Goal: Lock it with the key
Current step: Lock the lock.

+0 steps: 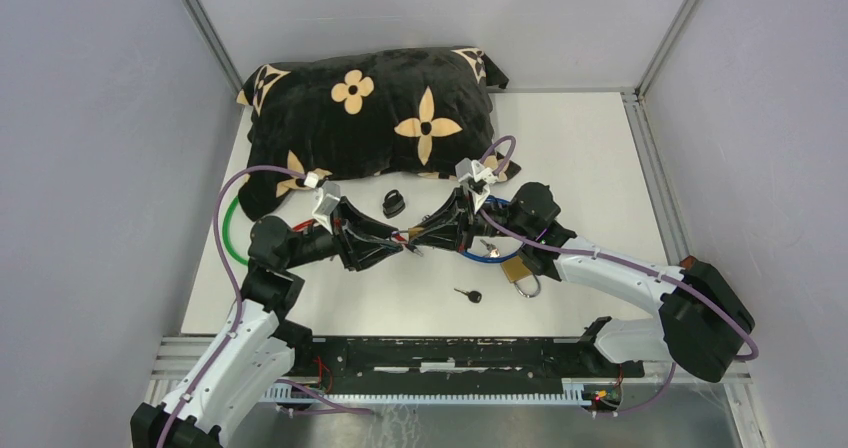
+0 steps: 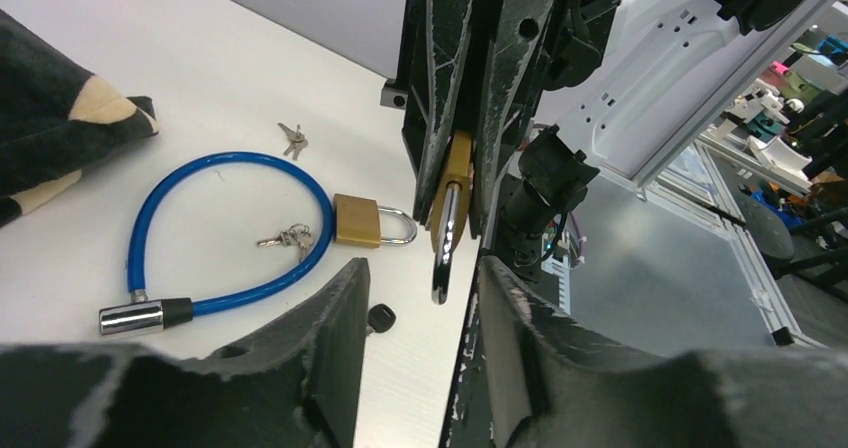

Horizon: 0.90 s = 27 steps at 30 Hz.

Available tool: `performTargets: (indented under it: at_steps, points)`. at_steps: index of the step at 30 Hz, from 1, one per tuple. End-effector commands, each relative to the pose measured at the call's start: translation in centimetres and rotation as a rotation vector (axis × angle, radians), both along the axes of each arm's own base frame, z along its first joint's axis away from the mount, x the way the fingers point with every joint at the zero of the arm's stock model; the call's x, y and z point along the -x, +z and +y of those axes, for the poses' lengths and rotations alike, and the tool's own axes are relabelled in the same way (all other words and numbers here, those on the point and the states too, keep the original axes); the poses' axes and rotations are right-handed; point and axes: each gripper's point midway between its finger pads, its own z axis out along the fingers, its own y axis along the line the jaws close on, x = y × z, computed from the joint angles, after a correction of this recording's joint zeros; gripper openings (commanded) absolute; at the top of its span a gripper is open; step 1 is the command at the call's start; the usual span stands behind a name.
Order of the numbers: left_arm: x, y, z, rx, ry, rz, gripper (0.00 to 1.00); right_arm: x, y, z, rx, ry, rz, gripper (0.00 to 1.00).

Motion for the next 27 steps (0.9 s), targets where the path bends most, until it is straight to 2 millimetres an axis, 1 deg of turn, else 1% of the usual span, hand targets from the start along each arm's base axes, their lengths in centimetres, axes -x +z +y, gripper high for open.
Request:
performTargets:
  at_steps: [1,3,4,6,7,8,9,12,14,17,19,22,25,27]
  points:
    - [0.2,3.1,0.1,0.041,-0.009,-0.117,0.54,-0.1,2.8,-0.2,-0.053,-0.017,-0.067,0.0]
    - [0.0,3.2,0.1,0.047,0.0,-0.11,0.53,-0.1,2.9,-0.2,-0.054,-0.016,-0.067,0.0]
    - [-0.2,3.1,0.0,0.051,0.005,-0.1,0.45,-0.1,2.9,-0.2,-0.055,-0.016,-0.068,0.0]
    - [-0.3,2.8,0.0,0.051,0.008,-0.088,0.21,-0.1,3.1,-0.3,-0.06,-0.014,-0.069,0.0]
    - [-0.3,2.8,0.0,0.051,0.007,-0.088,0.12,-0.1,3.1,-0.3,-0.061,-0.015,-0.07,0.0]
    - [-0.2,2.7,0.0,0.05,0.003,-0.087,0.06,0.0,3.2,-0.3,-0.064,-0.014,-0.07,0.0]
    - [-0.2,2.7,0.0,0.05,0.001,-0.086,0.03,0.0,3.3,-0.3,-0.065,-0.014,-0.069,0.0]
    - [-0.3,2.6,-0.1,0.048,0.004,-0.093,0.02,0.2,3.5,-0.2,-0.074,-0.004,-0.059,0.0]
    - [-0.6,2.7,0.0,0.04,0.025,-0.143,0.02,0.6,4.0,0.0,-0.092,0.028,-0.048,0.0]
    - [-1.4,3.5,0.1,0.059,0.072,-0.199,0.02,1.2,4.5,0.4,-0.102,0.054,-0.044,0.0]
    - [-1.1,4.0,-0.3,0.089,0.057,-0.209,0.02,1.4,4.6,0.6,-0.101,0.057,-0.049,0.0]
    - [-0.9,3.2,-0.8,0.081,0.049,-0.207,0.02,1.6,5.1,0.9,-0.108,0.067,-0.051,0.0]
    - [-0.8,3.5,-1.0,0.109,0.04,-0.186,0.02,1.4,5.1,1.0,-0.109,0.055,-0.05,0.0]
    - [-0.4,3.4,-1.2,0.109,0.026,-0.184,0.02,1.3,4.9,1.2,-0.104,0.058,-0.043,0.0]
